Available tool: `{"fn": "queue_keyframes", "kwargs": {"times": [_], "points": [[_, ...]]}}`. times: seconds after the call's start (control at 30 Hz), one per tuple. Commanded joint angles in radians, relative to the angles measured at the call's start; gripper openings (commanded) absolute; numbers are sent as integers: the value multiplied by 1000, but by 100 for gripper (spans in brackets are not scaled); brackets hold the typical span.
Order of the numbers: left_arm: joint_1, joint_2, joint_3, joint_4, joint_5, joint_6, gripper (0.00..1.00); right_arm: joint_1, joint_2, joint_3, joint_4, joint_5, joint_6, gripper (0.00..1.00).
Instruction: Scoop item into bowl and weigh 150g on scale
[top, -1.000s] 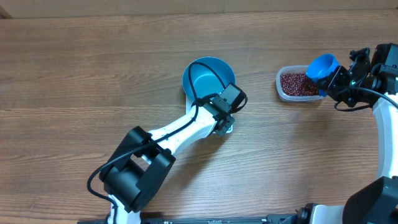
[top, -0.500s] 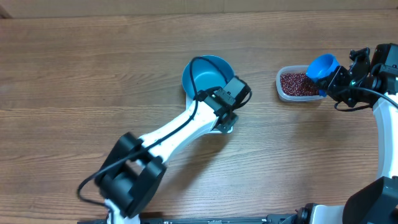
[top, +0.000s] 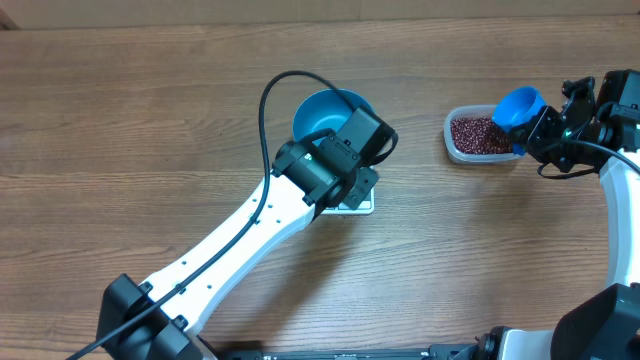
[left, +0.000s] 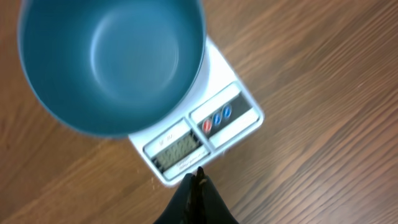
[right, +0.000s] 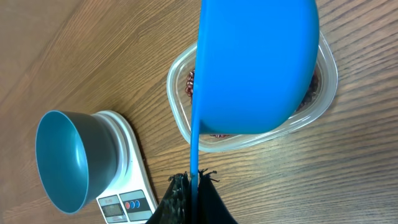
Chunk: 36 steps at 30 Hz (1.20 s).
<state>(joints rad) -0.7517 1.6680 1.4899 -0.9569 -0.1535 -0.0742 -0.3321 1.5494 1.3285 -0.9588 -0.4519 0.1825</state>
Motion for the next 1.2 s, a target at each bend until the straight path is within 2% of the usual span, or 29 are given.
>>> {"fn": "queue_keyframes", "kwargs": {"times": [0.0, 0.13, 0.5, 1.17], "points": [[33, 47, -62, -3, 2, 19, 4, 4, -9, 13, 7, 6, -9, 4], [76, 87, -148, 54, 79, 19, 4, 4, -9, 13, 10, 6, -9, 4], [108, 172, -159, 121, 155, 50, 4, 4, -9, 13, 25, 7, -10, 4], [152, 194, -139, 95, 154, 41, 4, 4, -9, 13, 56, 6, -35, 4]]}}
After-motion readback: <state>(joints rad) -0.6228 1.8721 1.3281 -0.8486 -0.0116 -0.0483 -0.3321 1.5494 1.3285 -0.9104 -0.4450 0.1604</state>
